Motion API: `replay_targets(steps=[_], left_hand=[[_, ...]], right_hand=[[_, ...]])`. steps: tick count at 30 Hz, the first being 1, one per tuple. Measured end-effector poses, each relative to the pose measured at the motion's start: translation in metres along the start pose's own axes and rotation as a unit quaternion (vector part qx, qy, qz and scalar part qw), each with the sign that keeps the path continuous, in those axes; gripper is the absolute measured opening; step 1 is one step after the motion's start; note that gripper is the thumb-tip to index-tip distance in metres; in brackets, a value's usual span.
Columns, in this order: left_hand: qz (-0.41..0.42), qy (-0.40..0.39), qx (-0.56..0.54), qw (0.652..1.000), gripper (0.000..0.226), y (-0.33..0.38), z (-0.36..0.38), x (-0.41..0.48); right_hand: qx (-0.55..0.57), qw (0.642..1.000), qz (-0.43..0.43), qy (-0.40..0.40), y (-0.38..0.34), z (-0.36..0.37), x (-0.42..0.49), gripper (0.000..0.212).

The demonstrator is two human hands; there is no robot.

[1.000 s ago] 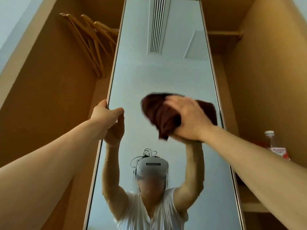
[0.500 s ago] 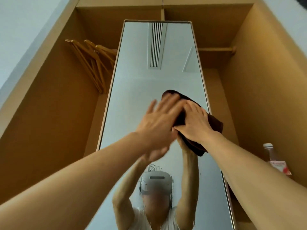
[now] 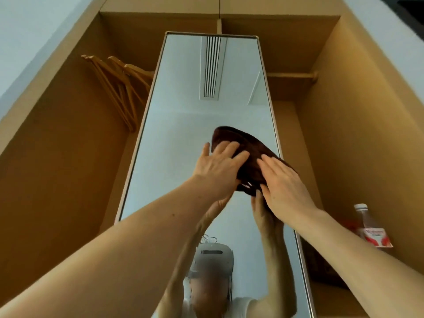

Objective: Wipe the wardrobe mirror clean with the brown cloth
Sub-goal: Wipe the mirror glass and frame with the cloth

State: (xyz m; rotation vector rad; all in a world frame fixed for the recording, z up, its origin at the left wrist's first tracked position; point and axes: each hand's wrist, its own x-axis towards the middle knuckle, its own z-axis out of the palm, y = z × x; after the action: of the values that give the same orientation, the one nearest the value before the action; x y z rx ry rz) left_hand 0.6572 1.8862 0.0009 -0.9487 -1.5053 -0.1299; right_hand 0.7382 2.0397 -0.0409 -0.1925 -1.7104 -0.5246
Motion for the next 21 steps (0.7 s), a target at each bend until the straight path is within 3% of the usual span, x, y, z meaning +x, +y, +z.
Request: replay_targets(steps=[7, 11, 16, 21], left_hand=[[-0.077, -0.021, -0.04, 0.996, 0.072, -0.041, -0.001, 0.062], [-0.05, 0.021, -0.064, 0.996, 0.067, -0.033, 0.006, 0.041], [0.023, 0.16, -0.029, 0.986, 0.062, -0.011, 0.03, -0.03], [-0.014, 0.124, -0.008, 0.992, 0.064, -0.025, 0.021, 0.01]], right_hand=[[-0.006, 0.995, 0.054, -0.087, -0.002, -0.021, 0.096, 0.072], [0.046, 0.994, 0.044, -0.085, -0.007, -0.016, 0.063, 0.068], [0.052, 0.997, -0.007, -0.058, -0.016, 0.006, -0.012, 0.063], [0.049, 0.997, 0.003, -0.064, -0.001, 0.002, 0.028, 0.064]])
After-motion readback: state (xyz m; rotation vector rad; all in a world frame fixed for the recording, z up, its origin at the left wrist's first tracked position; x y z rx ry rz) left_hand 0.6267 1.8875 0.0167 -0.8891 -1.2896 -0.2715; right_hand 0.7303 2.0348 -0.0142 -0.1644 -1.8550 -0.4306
